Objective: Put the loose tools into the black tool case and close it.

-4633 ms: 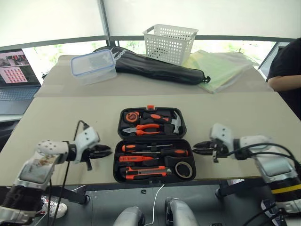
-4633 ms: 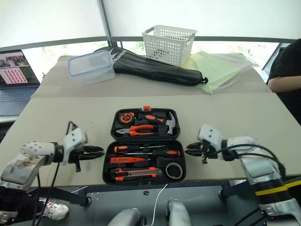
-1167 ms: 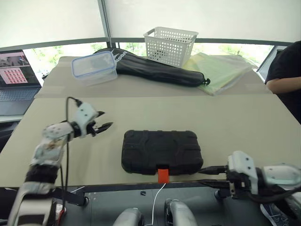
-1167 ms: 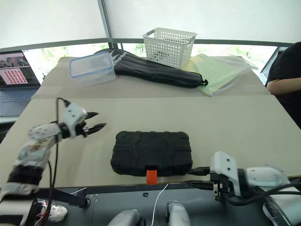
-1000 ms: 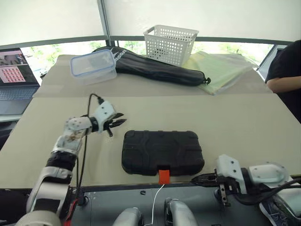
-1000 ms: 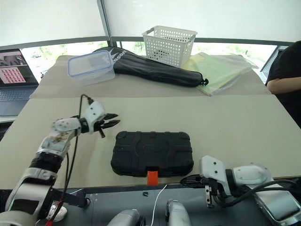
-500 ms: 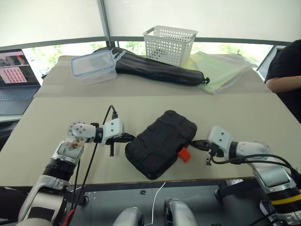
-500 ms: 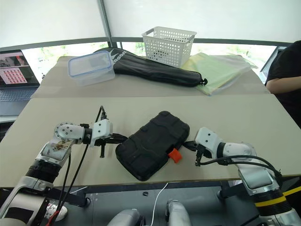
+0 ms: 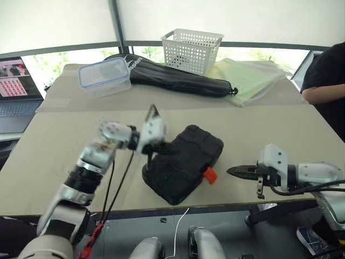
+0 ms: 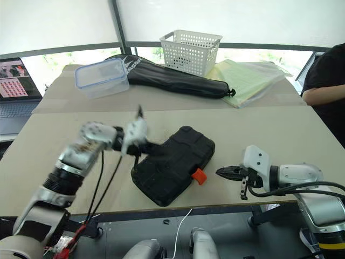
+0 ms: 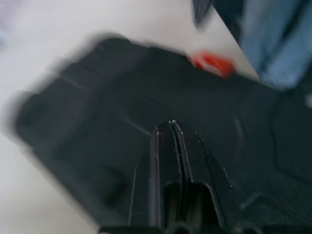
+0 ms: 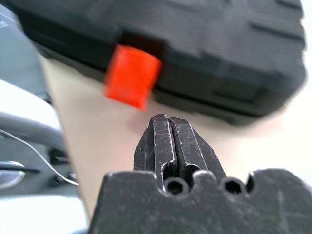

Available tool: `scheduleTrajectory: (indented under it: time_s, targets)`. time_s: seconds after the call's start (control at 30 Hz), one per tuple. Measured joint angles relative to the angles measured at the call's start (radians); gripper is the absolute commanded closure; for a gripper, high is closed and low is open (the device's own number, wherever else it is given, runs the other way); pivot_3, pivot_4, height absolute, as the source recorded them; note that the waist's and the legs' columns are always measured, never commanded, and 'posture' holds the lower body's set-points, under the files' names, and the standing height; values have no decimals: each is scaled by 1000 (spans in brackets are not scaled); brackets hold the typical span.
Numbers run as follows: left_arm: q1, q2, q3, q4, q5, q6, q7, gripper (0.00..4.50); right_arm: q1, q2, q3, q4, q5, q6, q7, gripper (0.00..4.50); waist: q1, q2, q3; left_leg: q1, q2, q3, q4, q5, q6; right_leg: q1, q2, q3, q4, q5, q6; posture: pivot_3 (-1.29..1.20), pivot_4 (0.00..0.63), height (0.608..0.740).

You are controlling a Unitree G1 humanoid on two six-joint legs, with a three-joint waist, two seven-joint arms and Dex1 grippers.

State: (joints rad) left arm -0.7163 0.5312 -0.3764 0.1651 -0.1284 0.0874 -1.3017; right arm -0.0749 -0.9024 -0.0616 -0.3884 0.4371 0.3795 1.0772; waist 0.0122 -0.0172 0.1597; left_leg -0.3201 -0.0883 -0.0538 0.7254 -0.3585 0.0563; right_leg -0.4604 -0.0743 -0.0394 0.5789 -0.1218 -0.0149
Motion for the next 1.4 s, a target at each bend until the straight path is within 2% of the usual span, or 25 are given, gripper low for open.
scheduleTrajectory:
  time_s: [0.13,0.2,0.37,0.73,1.07,1.23,1.4]
  targets:
    - [-18,-1,-23,51,52,-134,3,4419,3,49,62,-31,-16,4,-25,4500,2,2,-2,5,-1,2,-3,-3,4,5,-1,1,-1,-5,8,0,150,740]
    - [-19,-8,-23,63,54,-152,3,4419,2,80,123,-10,-61,-5,-46,4500,3,2,-3,6,-1,2,-3,-2,4,5,-1,1,0,-2,3,0,150,740]
    - [-19,-21,-19,66,54,-149,2,4419,-23,131,232,106,-188,-23,-97,4500,6,3,-4,5,-2,2,-2,-2,4,4,-1,1,1,-1,2,0,150,740]
    - [-10,-27,-7,55,53,-134,4,4419,-41,177,228,152,-226,-74,-138,4500,4,4,-4,6,-2,2,-2,-2,4,4,-1,1,1,-1,2,0,150,740]
    - [-17,-54,-11,69,83,-174,15,4419,-96,254,207,174,-223,-38,-201,4500,-3,4,-5,6,-2,3,-5,-1,3,2,0,2,1,-1,2,0,150,740]
    - [-17,-55,-12,77,98,-207,16,4419,-121,256,154,130,-182,37,-210,4500,-5,6,-5,6,-2,3,-5,-1,3,2,0,2,0,-1,2,0,150,740]
    - [-15,-72,-17,89,113,-215,22,4419,-193,292,131,62,-150,33,-213,4500,1,12,-12,10,-2,3,-8,-1,3,5,0,2,0,-2,3,0,150,740]
